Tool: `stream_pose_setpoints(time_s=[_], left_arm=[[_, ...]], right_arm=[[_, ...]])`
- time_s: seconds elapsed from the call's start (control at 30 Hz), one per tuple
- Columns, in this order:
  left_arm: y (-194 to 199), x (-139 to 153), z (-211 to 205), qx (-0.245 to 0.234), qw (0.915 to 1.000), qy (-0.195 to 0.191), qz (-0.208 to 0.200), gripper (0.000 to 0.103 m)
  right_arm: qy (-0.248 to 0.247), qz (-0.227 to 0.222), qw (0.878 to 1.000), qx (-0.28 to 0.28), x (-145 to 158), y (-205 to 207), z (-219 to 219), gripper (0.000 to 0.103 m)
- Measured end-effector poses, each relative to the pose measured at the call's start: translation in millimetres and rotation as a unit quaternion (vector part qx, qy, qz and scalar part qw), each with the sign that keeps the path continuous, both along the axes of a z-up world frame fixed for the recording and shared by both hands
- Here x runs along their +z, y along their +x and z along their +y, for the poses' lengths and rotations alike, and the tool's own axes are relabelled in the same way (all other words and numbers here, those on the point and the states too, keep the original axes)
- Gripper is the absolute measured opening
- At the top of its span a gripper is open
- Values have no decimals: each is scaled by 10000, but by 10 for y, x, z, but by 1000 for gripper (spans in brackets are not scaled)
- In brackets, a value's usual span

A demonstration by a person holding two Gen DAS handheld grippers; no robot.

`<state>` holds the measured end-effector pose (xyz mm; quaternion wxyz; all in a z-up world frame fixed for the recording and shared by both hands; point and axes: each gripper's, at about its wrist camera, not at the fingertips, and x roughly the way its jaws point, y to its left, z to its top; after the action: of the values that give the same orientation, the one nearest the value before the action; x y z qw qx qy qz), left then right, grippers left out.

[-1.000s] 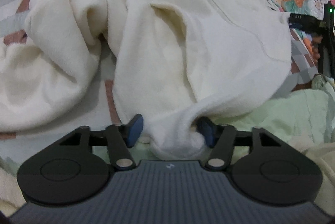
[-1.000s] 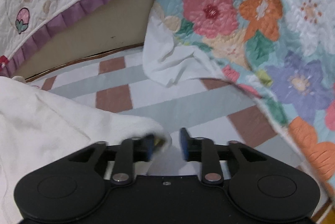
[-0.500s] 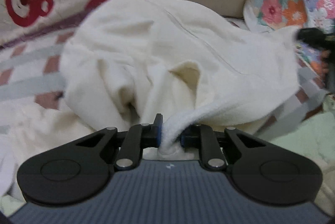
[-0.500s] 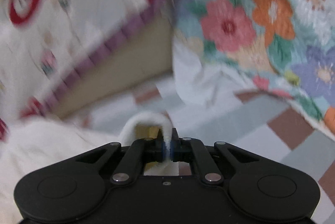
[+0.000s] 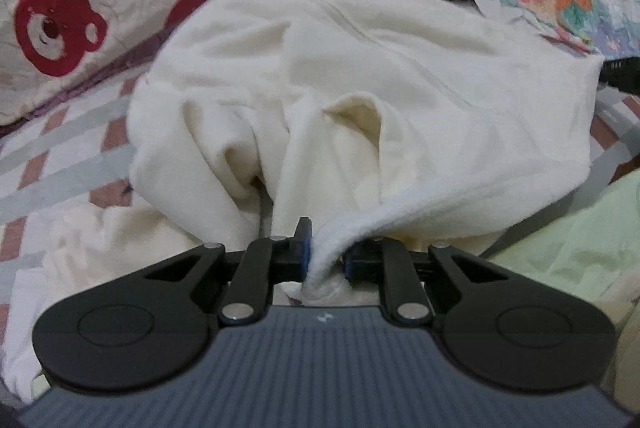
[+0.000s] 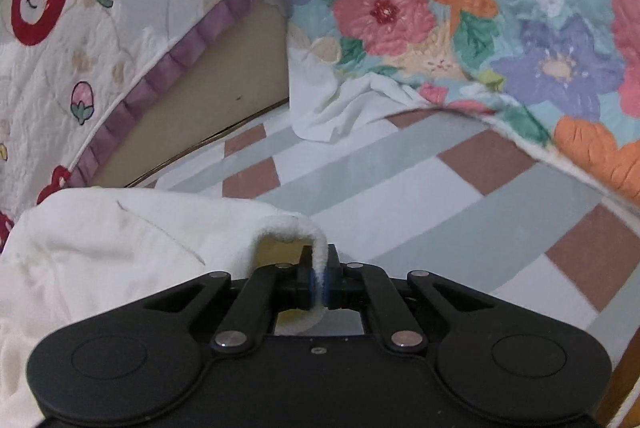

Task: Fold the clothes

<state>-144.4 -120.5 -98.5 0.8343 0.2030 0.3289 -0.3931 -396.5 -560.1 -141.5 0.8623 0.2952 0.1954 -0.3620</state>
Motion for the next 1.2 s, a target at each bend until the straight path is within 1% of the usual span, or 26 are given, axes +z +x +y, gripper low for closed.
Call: stream_pose_setpoints(time_s=[0.07,0.13,0.2,0.23,0.43,0.53,0.73,0.83,0.93,1.0,1.03,1.07,1.13,1.17,1.2], left_arm=[[-57,123,39,16,9996,-63,-280,14],[-126,274,89,1,9979,-167,-618,14],[-197,387,107,99,9959,-176,-881,14],[-228,426,105,130,9951,-171,-963,14],[-369,770,142,345,9909,-302,-1267,13],[-421,983,237,444,9887,-422,-1365,13],[-572,1412,449,561,9841,-618,-1570,13],[-694,1652,575,519,9809,-634,-1766,13],[-808,1937,789,571,9773,-809,-1871,12],[-1003,2162,1033,658,9658,-1155,-2227,11],[-1079,2227,1125,671,9623,-1202,-2344,11],[-1129,2233,1216,700,9664,-1227,-2149,11],[-1226,2239,1397,759,9737,-1274,-1727,11],[-1274,2243,1487,788,9767,-1297,-1515,11],[-1241,2080,1535,860,9838,-1148,-1072,11]], right_arm=[[11,-113,9999,-110,29,-25,-52,5],[-39,-333,9993,-155,140,-39,-69,5],[115,-818,9965,-143,317,-85,-57,5],[157,-1098,9938,-76,428,-111,-33,5],[-270,-1521,9873,361,974,-132,139,5],[-469,-1683,9839,387,1187,-245,165,4],[-920,-1603,9801,724,1483,-459,229,4],[-1133,-1658,9750,953,1659,-582,342,4],[-1373,-1819,9677,1077,1900,-730,458,4],[-1456,-1986,9632,1079,2080,-878,558,4],[-1432,-1960,9644,1050,2170,-967,617,4],[-1387,-1941,9657,1028,2251,-1063,674,4],[-1083,-1939,9692,1059,2308,-1299,775,4],[-938,-1778,9733,1112,2206,-1336,813,4],[-792,-1616,9768,1165,2104,-1373,852,4]])
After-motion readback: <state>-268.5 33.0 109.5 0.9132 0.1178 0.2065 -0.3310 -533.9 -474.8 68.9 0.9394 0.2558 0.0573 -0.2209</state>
